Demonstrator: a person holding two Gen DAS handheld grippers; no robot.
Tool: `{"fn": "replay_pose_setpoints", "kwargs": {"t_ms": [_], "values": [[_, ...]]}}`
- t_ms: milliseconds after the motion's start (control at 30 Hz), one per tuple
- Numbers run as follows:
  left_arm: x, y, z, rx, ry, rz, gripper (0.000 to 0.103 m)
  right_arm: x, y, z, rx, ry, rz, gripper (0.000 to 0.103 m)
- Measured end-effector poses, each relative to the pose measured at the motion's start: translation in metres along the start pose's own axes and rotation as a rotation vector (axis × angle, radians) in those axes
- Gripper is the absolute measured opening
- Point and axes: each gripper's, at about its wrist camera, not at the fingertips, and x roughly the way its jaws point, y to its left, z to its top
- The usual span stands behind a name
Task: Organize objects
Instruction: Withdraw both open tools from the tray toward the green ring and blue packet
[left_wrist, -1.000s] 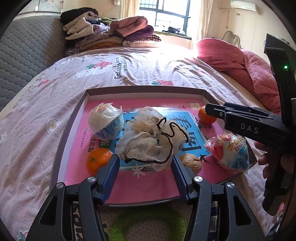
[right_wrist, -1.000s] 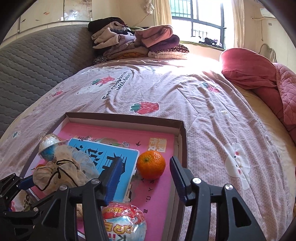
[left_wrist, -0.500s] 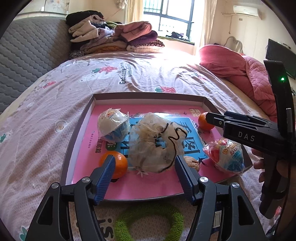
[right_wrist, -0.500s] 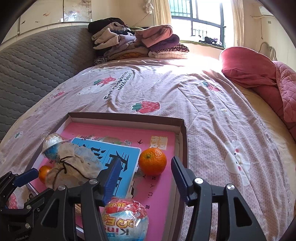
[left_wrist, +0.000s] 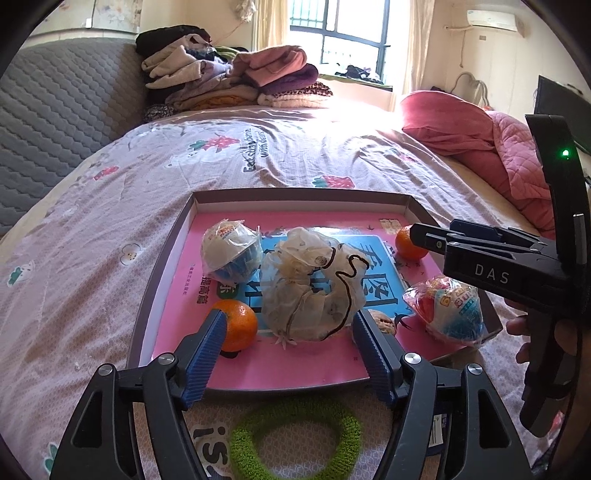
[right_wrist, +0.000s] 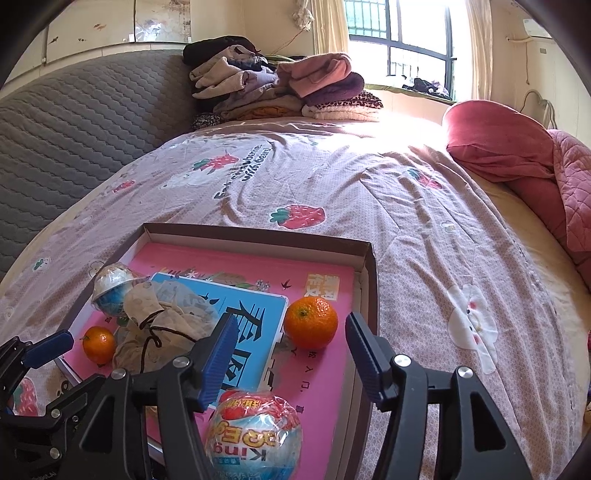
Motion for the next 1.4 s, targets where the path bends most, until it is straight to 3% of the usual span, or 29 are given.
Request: {"fn": "replay_pose_setpoints", "kwargs": {"t_ms": [700, 1400], "values": [[-0.047, 0.002, 0.006, -0.033, -0.047, 0.029, 0.074, -0.05, 0.02, -0.001, -0.021, -0.072, 0.009, 0.065], [-0.108, 0.005, 0.0, -0.037, -0.097, 0.046, 0.075, -0.142, 0.034, -0.012, 0.029, -0.213, 0.028, 0.065]]}}
